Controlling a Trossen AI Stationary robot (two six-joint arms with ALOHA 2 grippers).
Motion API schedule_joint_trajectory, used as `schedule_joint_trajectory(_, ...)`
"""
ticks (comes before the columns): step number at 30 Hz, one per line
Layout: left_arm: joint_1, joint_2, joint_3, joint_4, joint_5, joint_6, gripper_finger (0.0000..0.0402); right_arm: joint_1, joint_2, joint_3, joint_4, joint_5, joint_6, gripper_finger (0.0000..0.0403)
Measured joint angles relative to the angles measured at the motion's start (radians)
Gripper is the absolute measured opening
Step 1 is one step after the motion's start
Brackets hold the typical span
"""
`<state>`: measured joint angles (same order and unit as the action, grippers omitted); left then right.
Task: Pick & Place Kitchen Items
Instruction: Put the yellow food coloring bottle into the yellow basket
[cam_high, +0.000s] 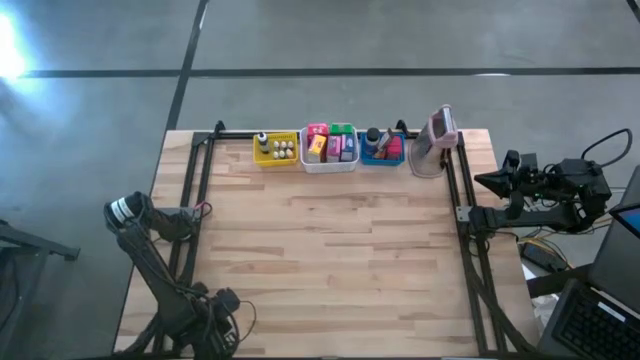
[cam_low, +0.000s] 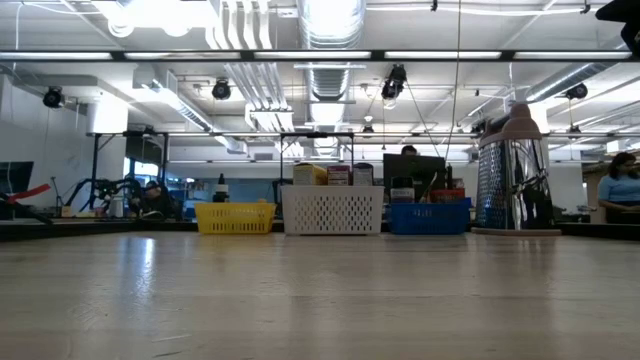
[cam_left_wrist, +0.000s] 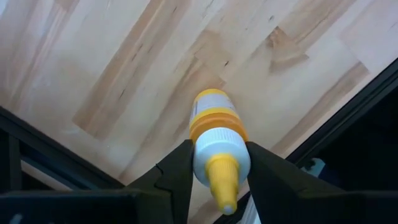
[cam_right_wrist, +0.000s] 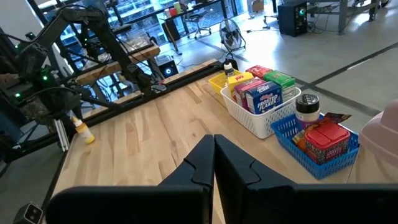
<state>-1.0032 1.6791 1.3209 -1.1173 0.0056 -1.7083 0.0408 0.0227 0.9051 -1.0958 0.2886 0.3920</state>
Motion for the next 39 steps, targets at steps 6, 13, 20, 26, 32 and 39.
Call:
schedule_joint_trajectory(6, 0.022, -0.024, 0.000, -0.028, -0.004, 0.075, 0.0138, 0.000, 0.000, 0.000, 0.000, 0.000, 0.000, 0.0008)
schedule_joint_trajectory(13, 0.147, -0.097, 0.000, -0.116, -0.092, 0.233, 0.0138, 0.000, 0.000, 0.000, 0.000, 0.000, 0.000, 0.0008)
schedule_joint_trajectory(20, 0.428, -0.204, 0.000, -0.116, -0.102, 0.543, 0.0138, 0.000, 0.000, 0.000, 0.000, 0.000, 0.000, 0.0008)
schedule_joint_trajectory(26, 0.732, -0.292, 0.001, -0.169, -0.101, 0.836, 0.0138, 0.000, 0.000, 0.000, 0.000, 0.000, 0.000, 0.0008)
schedule_joint_trajectory(32, 1.042, -0.378, 0.001, -0.224, -0.101, 1.060, 0.0138, 0.000, 0.000, 0.000, 0.000, 0.000, 0.000, 0.0008)
schedule_joint_trajectory(39, 1.411, -0.365, 0.016, -0.217, -0.024, 1.339, 0.0138, 0.000, 0.000, 0.000, 0.000, 0.000, 0.000, 0.0008)
